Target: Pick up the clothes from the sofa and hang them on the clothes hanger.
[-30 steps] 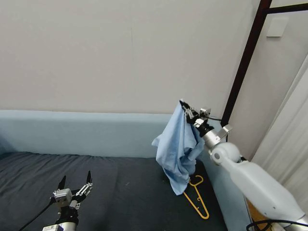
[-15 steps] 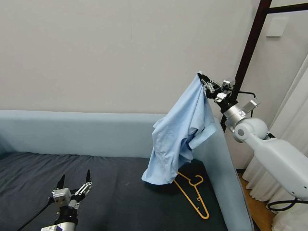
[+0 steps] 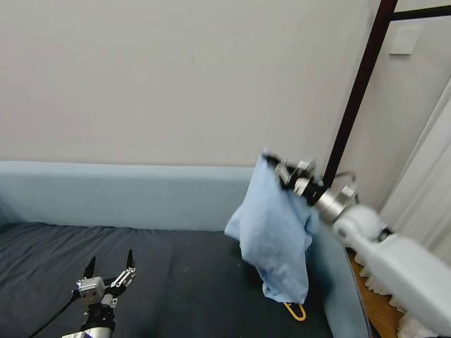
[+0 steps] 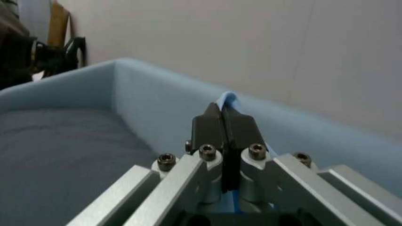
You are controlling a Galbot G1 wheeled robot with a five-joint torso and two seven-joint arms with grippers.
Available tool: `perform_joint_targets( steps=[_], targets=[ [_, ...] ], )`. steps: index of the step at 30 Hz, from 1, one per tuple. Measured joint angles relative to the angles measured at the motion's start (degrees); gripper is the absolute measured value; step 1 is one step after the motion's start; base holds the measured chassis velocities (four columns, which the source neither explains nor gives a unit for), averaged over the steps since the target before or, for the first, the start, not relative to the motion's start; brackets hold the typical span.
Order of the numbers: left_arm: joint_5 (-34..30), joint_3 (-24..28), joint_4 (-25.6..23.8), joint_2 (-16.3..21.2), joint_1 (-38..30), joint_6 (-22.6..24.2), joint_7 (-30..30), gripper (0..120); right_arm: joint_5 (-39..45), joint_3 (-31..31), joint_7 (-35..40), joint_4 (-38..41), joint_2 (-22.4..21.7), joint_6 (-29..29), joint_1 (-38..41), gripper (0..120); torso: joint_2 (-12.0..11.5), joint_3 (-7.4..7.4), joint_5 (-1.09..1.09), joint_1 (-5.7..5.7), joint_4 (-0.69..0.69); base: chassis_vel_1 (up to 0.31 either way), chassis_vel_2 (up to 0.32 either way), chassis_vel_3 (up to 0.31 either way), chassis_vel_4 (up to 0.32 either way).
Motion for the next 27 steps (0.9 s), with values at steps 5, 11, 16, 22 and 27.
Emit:
perform_joint_targets(
  steps=[5, 11, 16, 22, 27],
  targets=[
    [0.0, -1.0, 0.3, 0.2, 0.4, 0.0, -0.4, 100, -4.0, -2.7, 0.4, -11.0, 10.4, 4.3, -4.2, 0, 0.0, -0.01, -0.03, 0.00, 0.00, 0.000, 0.000, 0.000, 0.000],
    [-0.2, -1.9, 0.7, 0.3, 0.7, -0.1, -0.9, 100, -4.8, -6.0, 6.4, -14.8, 16.0, 4.8, -4.8, 0, 0.0, -0.01, -0.05, 0.00, 0.00, 0.000, 0.000, 0.000, 0.000],
    [-0.2, -2.2, 1.0, 0.2, 0.8, -0.4, -1.0, 100, -2.2, -8.8, 13.8, -12.0, 17.4, 0.7, -6.5, 15, 0.0, -0.01, -0.03, 0.00, 0.01, 0.000, 0.000, 0.000, 0.000],
    [-0.1, -1.9, 1.4, -0.1, 0.0, -0.4, -1.0, 100, 5.5, -10.3, 16.0, -2.9, 13.3, -5.8, -8.6, 36, 0.0, -0.01, -0.04, 0.00, -0.02, 0.000, 0.000, 0.000, 0.000],
    [0.2, -1.3, 2.0, -0.3, -0.8, -0.4, -0.9, 100, 8.6, -8.9, 0.4, 0.3, 8.5, -3.6, -7.6, 59, 0.0, -0.01, -0.02, 0.00, -0.02, 0.000, 0.000, 0.000, 0.000]
  ],
)
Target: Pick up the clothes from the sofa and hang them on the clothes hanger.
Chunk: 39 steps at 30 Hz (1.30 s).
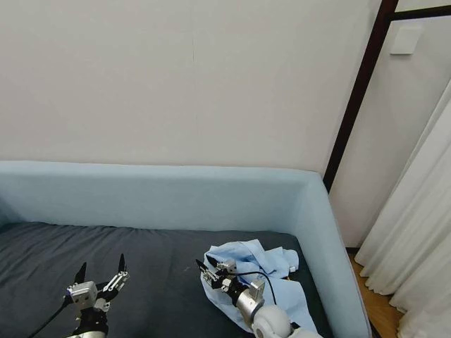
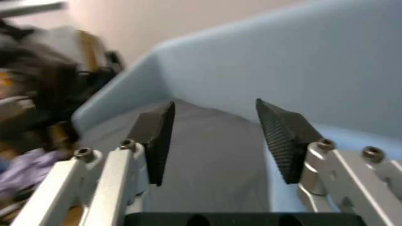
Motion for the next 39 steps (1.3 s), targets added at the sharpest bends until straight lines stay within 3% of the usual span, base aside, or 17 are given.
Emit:
perform_joint_targets(
  steps=[1, 3, 4, 6, 7, 11, 14, 20, 28, 34, 39],
  targets=[
    [0.0, 0.0, 0.0, 0.0, 0.0, 0.0, 0.0, 100, 0.0, 0.0, 0.0, 0.0, 0.0, 0.0, 0.0, 59, 0.0, 0.00, 0.00, 0.00, 0.00, 0.000, 0.000, 0.000, 0.000],
    [0.1, 0.2, 0.2, 0.0, -0.4, 0.1, 0.1, 100, 0.9, 2.1, -10.9, -1.0, -1.7, 1.5, 1.0, 66, 0.0, 0.00, 0.01, 0.00, 0.01, 0.000, 0.000, 0.000, 0.000],
    [0.1, 0.2, 0.2, 0.0, -0.4, 0.1, 0.1, 100, 0.9, 2.1, -10.9, -1.0, -1.7, 1.5, 1.0, 66, 0.0, 0.00, 0.01, 0.00, 0.01, 0.000, 0.000, 0.000, 0.000],
    [0.1, 0.3, 0.3, 0.0, -0.7, 0.1, 0.1, 100, 2.0, 4.3, -14.8, -1.8, -2.8, 1.6, 1.8, 78, 0.0, 0.00, 0.01, 0.00, 0.00, 0.000, 0.000, 0.000, 0.000],
    [0.1, 0.3, 0.3, 0.0, -0.7, 0.1, 0.1, 100, 2.0, 4.3, -14.8, -1.8, -2.8, 1.6, 1.8, 78, 0.0, 0.00, 0.01, 0.00, 0.00, 0.000, 0.000, 0.000, 0.000],
    [0.3, 0.6, 0.5, 0.0, -0.9, 0.2, 0.2, 100, 3.6, 8.7, -8.8, -4.0, -3.7, -0.9, 3.5, 96, 0.0, 0.01, 0.00, 0.00, 0.01, 0.000, 0.000, 0.000, 0.000],
    [0.4, 0.7, 0.5, 0.0, -0.9, 0.3, 0.2, 100, 2.1, 10.6, -3.8, -5.8, -3.8, -4.0, 3.8, 100, 0.0, 0.00, 0.01, 0.00, 0.01, 0.000, 0.000, 0.000, 0.000],
    [0.5, 0.6, 0.2, 0.3, -0.6, 0.4, 0.2, 100, -4.4, 14.5, -1.2, -11.3, -3.6, -9.5, 3.4, 100, 0.0, 0.00, 0.00, 0.00, 0.00, 0.000, 0.000, 0.000, 0.000],
    [0.5, 0.4, -0.3, 0.3, 0.0, 0.4, 0.2, 100, -12.1, 16.9, -4.1, -21.3, -1.5, -7.6, 3.7, 100, 0.0, 0.00, 0.01, 0.00, 0.01, 0.000, 0.000, 0.000, 0.000],
    [0.7, 0.2, -0.4, 0.1, 0.2, 0.3, 0.1, 100, -12.1, 20.1, -13.1, -30.0, 1.0, -7.4, 5.6, 100, 0.0, 0.01, 0.00, 0.00, 0.01, 0.000, 0.000, 0.000, 0.000],
    [1.0, 0.2, -0.4, -0.2, 0.3, 0.2, 0.1, 100, -11.6, 22.5, -18.7, -34.7, 2.8, -7.1, 6.5, 93, 0.0, 0.01, 0.00, 0.00, 0.01, 0.000, 0.000, 0.000, 0.000]
  ],
)
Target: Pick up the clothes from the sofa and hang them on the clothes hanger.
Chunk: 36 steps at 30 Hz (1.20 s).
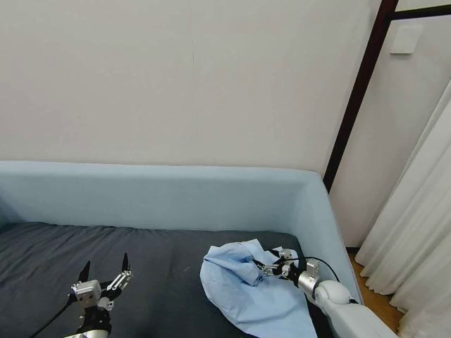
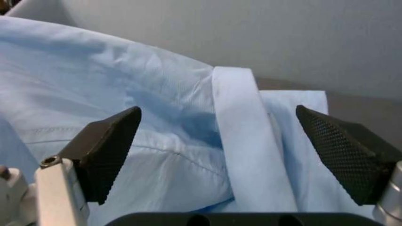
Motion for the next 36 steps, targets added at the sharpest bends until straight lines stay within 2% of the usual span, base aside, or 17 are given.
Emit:
perform_joint_targets(
  steps=[4, 8, 12, 16, 18, 21, 23, 28, 30, 33, 36],
  targets=[
    [0.3, 0.1, 0.0, -0.4, 0.0, 0.0, 0.0, 100, -0.8, 0.6, -0.3, -2.6, 1.2, 0.4, 0.5, 93, 0.0, 0.00, 0.00, 0.00, 0.00, 0.000, 0.000, 0.000, 0.000],
    [0.5, 0.1, 0.0, -0.6, 0.1, 0.0, 0.0, 100, -1.1, 0.6, 3.5, -3.0, 1.8, -0.2, 0.7, 93, 0.0, 0.00, 0.00, 0.00, 0.01, 0.000, 0.000, 0.000, 0.000],
    [0.5, 0.0, 0.0, -0.7, 0.1, 0.0, -0.1, 100, -1.0, 0.2, 7.7, -2.8, 2.0, -2.0, 0.7, 85, 0.0, 0.00, 0.00, 0.00, 0.00, 0.000, 0.000, 0.000, 0.000],
    [0.6, -0.1, -0.1, -0.9, 0.2, 0.0, -0.1, 100, -1.3, 0.1, 4.7, -2.8, 2.0, -2.3, 0.7, 68, 0.0, 0.00, 0.00, 0.00, 0.00, 0.000, 0.000, 0.000, 0.000],
    [0.7, -0.1, -0.2, -1.0, 0.3, 0.0, -0.1, 100, -1.5, 0.1, 3.5, -2.8, 2.0, -2.3, 0.7, 65, 0.0, 0.00, 0.00, 0.00, 0.00, 0.000, 0.000, 0.000, 0.000],
    [0.8, -0.1, -0.2, -1.3, 0.4, -0.1, -0.1, 100, -2.2, 0.2, 1.1, -2.9, 2.1, -2.3, 0.7, 49, 0.0, 0.00, 0.00, 0.00, 0.00, 0.000, 0.000, 0.000, 0.000],
    [0.9, -0.1, -0.2, -1.3, 0.4, -0.1, -0.1, 100, -2.3, 0.2, 0.9, -2.9, 2.1, -2.3, 0.7, 47, 0.0, 0.00, 0.00, 0.00, 0.00, 0.000, 0.000, 0.000, 0.000],
    [1.0, -0.1, -0.5, -1.4, 0.7, -0.2, -0.2, 100, -2.8, 0.4, 0.9, -2.8, 1.9, -1.7, 0.6, 24, 0.0, 0.00, 0.00, 0.00, 0.00, 0.000, 0.000, 0.000, 0.000],
    [1.0, -0.1, -0.5, -1.4, 0.7, -0.2, -0.2, 100, -2.9, 0.4, 0.9, -2.8, 1.9, -1.6, 0.6, 21, 0.0, 0.00, 0.00, 0.00, 0.00, 0.000, 0.000, 0.000, 0.000],
    [1.1, 0.0, -0.6, -1.5, 0.7, -0.2, -0.2, 100, -3.4, 0.4, 1.6, -2.4, 1.6, -0.9, 0.4, 6, 0.0, 0.00, 0.00, 0.00, 0.00, 0.000, 0.000, 0.000, 0.000],
    [1.2, 0.0, -0.7, -1.6, 0.8, -0.2, -0.2, 100, -3.4, 0.2, 2.7, -1.9, 1.4, -0.3, 0.2, 0, 0.0, 0.00, 0.00, 0.00, 0.00, 0.000, 0.000, 0.000, 0.000]
  ],
)
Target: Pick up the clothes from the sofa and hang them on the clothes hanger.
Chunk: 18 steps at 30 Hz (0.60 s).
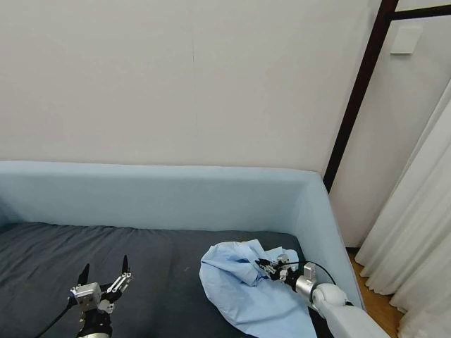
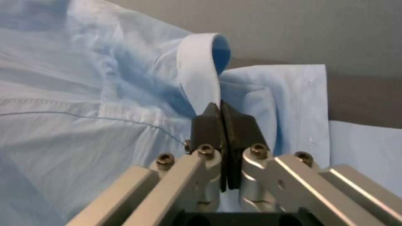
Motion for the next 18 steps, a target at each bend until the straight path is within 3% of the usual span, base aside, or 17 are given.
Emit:
perform_joint_targets(
  steps=[5, 9, 11, 14, 18],
  targets=[
    [0.0, 0.0, -0.2, 0.0, 0.1, 0.0, 0.0, 100, 1.9, -1.2, 1.1, 3.6, -1.6, 0.2, -1.0, 0, 0.0, 0.00, 0.01, 0.00, 0.00, 0.000, 0.000, 0.000, 0.000],
    [-0.1, -0.1, -0.3, 0.4, 0.0, 0.0, -0.1, 100, 13.6, -3.6, 2.2, 15.1, -6.0, 0.9, -1.4, 0, 0.0, -0.01, -0.01, 0.00, 0.00, 0.000, 0.000, 0.000, 0.000],
    [-0.2, -0.1, -0.3, 0.4, -0.1, 0.0, -0.1, 100, 16.1, -3.8, 3.0, 17.2, -6.6, 1.1, -1.3, 0, 0.0, 0.00, 0.00, 0.00, 0.01, 0.000, 0.000, 0.000, 0.000],
    [-0.2, 0.4, -0.2, 0.3, -0.3, 0.0, -0.2, 100, 25.0, -5.3, 10.5, 27.3, -9.8, 2.1, -0.4, 0, 0.0, -0.01, -0.02, 0.00, 0.02, 0.000, 0.000, 0.000, 0.000],
    [-0.3, 0.4, -0.2, 0.4, -0.3, -0.2, -0.2, 100, 28.3, -6.2, 17.1, 33.4, -12.1, 2.9, 0.4, 0, 0.0, 0.00, 0.02, 0.00, -0.01, 0.000, 0.000, 0.000, 0.000]
  ],
)
